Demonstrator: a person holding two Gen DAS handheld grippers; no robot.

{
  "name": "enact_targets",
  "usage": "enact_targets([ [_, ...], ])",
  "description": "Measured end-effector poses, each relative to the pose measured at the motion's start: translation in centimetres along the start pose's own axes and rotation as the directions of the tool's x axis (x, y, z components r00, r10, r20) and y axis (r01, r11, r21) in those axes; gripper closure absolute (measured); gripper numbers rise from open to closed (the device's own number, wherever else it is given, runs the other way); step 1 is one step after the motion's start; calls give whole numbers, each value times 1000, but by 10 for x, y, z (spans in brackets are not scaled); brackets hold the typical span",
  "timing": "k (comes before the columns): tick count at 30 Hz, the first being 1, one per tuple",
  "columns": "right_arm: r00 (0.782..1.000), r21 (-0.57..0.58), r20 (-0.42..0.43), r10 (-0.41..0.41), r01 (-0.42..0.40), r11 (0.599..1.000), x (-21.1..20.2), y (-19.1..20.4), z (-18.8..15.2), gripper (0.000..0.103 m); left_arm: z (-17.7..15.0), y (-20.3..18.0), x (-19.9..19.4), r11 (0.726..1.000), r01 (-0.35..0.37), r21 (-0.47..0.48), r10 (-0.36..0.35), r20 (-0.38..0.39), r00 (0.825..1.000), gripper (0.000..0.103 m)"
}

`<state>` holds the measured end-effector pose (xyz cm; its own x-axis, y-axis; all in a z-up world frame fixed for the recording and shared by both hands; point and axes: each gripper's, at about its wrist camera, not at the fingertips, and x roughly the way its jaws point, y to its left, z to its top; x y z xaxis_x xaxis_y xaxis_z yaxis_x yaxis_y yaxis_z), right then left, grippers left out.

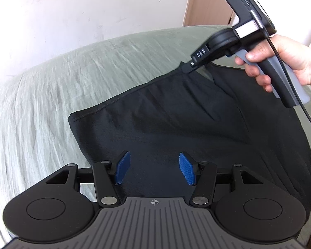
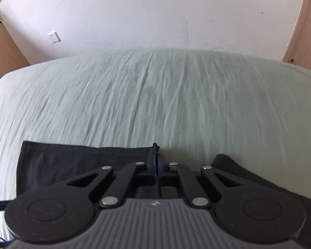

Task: Fold clothes

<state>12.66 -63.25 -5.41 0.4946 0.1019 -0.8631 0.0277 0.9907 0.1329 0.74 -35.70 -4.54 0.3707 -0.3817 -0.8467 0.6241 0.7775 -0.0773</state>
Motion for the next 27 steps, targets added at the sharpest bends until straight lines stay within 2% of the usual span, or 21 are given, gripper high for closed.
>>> enact_targets([
  [5, 998, 40, -1, -58, 58, 998, 13, -4, 3, 101, -5, -3, 1, 1000, 8, 2, -8, -9, 1000, 51],
  [8, 998, 81, -2, -66, 66, 995, 17, -7, 1, 99, -8, -3, 0, 1000, 8, 3, -8, -18, 1000, 51],
  [9, 998, 98, 0, -67, 67, 993, 17, -8, 0, 92, -9, -3, -1, 1000, 7, 4, -7, -18, 1000, 51],
  [11, 997, 109, 11, -81, 79, 991, 9, -8, 0, 86, -11, -4, -4, 1000, 7, 6, -7, -19, 1000, 51],
  [13, 995, 122, 53, -80, 73, 990, -12, -10, -2, 83, -13, -6, -8, 1000, 11, 4, -11, -18, 1000, 51],
  [15, 994, 150, 85, -62, 49, 987, -35, -14, -10, 69, -15, -7, -14, 1000, 18, 2, -18, -16, 1000, 51],
  [17, 994, 175, 100, -46, 28, 984, -56, -18, -20, 66, -17, -9, -20, 1000, 24, 2, -24, -13, 1000, 51],
  [18, 994, 186, 101, -41, 22, 982, -65, -20, -28, 66, -20, -10, -24, 1000, 25, 3, -25, -10, 1000, 51],
  [21, 996, 227, 87, -22, 2, 974, -109, -31, -84, 66, -33, -13, -33, 999, 32, -5, -32, -14, 999, 51],
  [24, 998, 273, 59, -22, 4, 962, -135, -40, -130, 65, -50, -16, -39, 1000, 26, -14, -26, -28, 999, 51],
  [27, 1000, 391, -2, -23, 22, 920, -175, -47, -211, 65, -67, -17, -44, 1000, 11, -23, -11, -40, 999, 51],
])
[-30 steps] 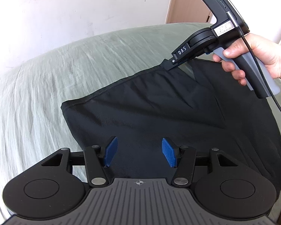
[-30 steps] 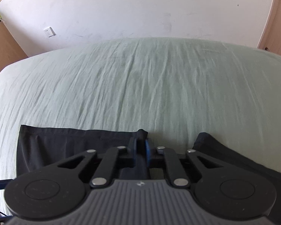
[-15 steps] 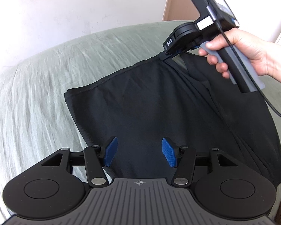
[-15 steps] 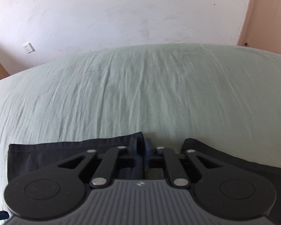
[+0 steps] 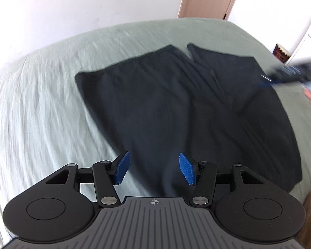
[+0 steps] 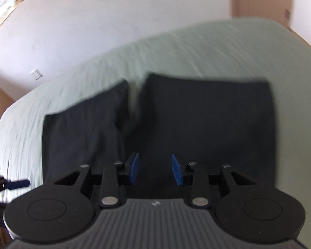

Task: Fold clothes

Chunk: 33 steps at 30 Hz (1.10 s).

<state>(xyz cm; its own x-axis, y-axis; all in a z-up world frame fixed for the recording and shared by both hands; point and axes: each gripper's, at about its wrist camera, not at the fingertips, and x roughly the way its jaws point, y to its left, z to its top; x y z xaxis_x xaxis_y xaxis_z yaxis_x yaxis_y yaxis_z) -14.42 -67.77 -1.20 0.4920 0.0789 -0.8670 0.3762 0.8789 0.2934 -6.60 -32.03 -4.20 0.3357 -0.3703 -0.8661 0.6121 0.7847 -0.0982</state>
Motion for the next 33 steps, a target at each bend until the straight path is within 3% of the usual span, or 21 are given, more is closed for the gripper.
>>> enact_targets([
  [7, 993, 193, -46, 105, -94, 977, -38, 17, -129, 65, -25, -4, -8, 999, 17, 33, -17, -13, 1000, 51],
  [13, 986, 297, -63, 156, -131, 946, -16, 47, -177, 59, -47, -2, -7, 999, 27, 35, -26, -39, 999, 51],
  [19, 977, 320, -94, 193, -154, 935, 0, 81, -199, 59, -40, -1, -9, 995, 54, 79, -54, -2, 999, 51],
  [25, 982, 333, -53, 183, -156, 930, 14, 89, -202, 59, -14, 15, 12, 997, -21, 78, 16, 55, 998, 51],
  [28, 984, 323, -57, 166, -139, 936, 20, 92, -198, 61, -10, 19, 26, 995, -44, 90, 40, 48, 998, 51],
  [31, 990, 270, -87, 114, -86, 959, 17, 98, -196, 76, -10, 24, 41, 993, -83, 89, 83, 12, 997, 51],
  [33, 987, 270, -120, 107, -71, 960, 13, 95, -196, 91, -14, 29, 43, 994, -87, 67, 86, 19, 996, 51],
])
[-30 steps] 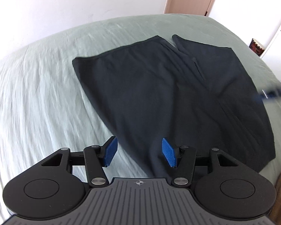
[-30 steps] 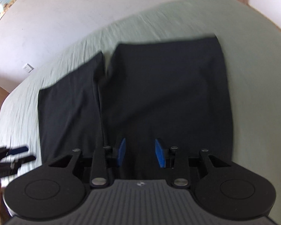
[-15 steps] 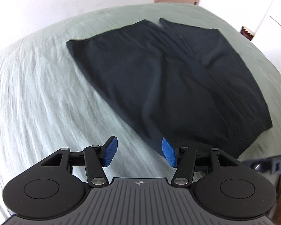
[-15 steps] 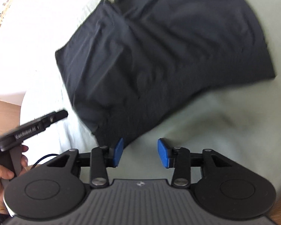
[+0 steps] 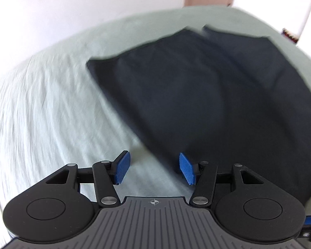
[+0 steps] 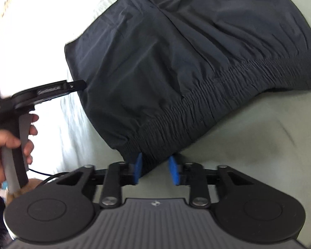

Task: Fold clothes

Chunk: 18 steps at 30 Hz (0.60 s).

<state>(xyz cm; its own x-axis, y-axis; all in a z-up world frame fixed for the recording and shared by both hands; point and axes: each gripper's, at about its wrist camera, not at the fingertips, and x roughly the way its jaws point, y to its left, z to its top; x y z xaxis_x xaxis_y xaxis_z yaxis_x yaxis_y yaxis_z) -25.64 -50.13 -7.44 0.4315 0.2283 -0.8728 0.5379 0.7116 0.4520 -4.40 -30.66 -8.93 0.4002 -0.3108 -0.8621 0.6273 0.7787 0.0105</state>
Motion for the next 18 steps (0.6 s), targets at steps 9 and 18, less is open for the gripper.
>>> enact_targets([
  [9, 998, -271, 22, 59, -51, 961, -37, 15, -2, 82, 8, 35, -30, 997, -11, -74, 14, 42, 999, 44],
  [18, 985, -772, 151, 86, 63, 632, -7, 102, 3, 57, 51, 84, 10, 985, 33, -171, -35, -5, 999, 42],
])
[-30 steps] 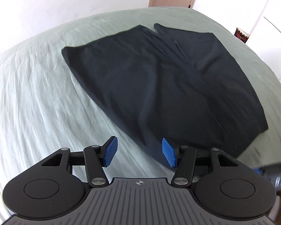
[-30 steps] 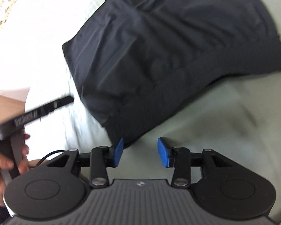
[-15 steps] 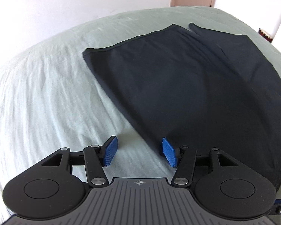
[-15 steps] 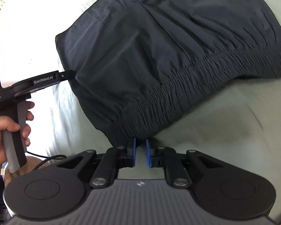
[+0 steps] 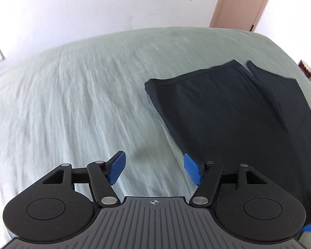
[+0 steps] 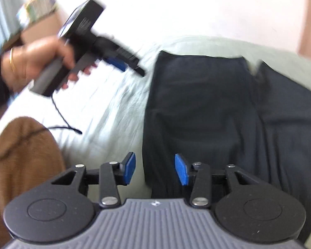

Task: Fold clothes

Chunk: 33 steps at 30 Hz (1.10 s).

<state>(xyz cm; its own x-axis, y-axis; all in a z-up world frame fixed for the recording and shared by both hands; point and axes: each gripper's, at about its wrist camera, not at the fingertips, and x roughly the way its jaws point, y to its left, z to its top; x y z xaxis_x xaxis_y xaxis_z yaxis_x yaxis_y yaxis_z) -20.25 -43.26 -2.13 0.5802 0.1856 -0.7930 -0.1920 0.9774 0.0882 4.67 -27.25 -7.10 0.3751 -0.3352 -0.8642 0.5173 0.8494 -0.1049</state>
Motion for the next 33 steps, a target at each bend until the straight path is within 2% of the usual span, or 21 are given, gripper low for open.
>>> enact_targets([
  [4, 997, -139, -37, -74, 68, 988, 29, 26, 10, 58, 8, 1, 15, 1000, 16, -6, -16, -4, 1000, 41],
  [10, 990, -207, -64, -128, 112, 972, 45, 40, 10, 58, 20, 4, 27, 1000, 18, -13, -18, 21, 1000, 36],
  [14, 985, -225, -80, -152, 130, 966, 58, 47, 12, 59, 28, 8, 35, 999, 19, -39, -18, 45, 999, 35],
  [17, 981, -208, -84, -176, 156, 966, 63, 44, 13, 67, 31, 6, 39, 999, 6, -32, -4, 64, 998, 35],
  [20, 982, -174, -83, -172, 156, 972, 61, 41, 16, 67, 33, 2, 42, 1000, -5, -19, 7, 80, 997, 35],
  [26, 984, -182, -74, -161, 146, 972, 65, 42, 11, 67, 36, 2, 45, 1000, 2, -21, 0, 99, 995, 36],
  [27, 985, -176, -71, -159, 145, 974, 66, 40, 12, 69, 37, 3, 45, 1000, 5, -21, -3, 100, 995, 39],
  [28, 985, -169, -69, -157, 144, 975, 66, 38, 13, 71, 38, 4, 45, 1000, 9, -22, -7, 102, 995, 49],
  [29, 985, -165, -69, -157, 144, 976, 68, 36, 14, 81, 39, 5, 44, 1000, 12, -22, -10, 104, 995, 55],
  [30, 985, -162, -66, -159, 147, 976, 68, 35, 14, 88, 40, 6, 44, 1000, 14, -22, -12, 104, 995, 71],
  [31, 985, -160, -65, -162, 150, 976, 69, 34, 15, 89, 41, 6, 44, 1000, 15, -21, -13, 103, 995, 81],
  [33, 984, -153, -66, -165, 154, 976, 70, 33, 16, 97, 43, 6, 44, 999, 21, -26, -19, 102, 995, 91],
])
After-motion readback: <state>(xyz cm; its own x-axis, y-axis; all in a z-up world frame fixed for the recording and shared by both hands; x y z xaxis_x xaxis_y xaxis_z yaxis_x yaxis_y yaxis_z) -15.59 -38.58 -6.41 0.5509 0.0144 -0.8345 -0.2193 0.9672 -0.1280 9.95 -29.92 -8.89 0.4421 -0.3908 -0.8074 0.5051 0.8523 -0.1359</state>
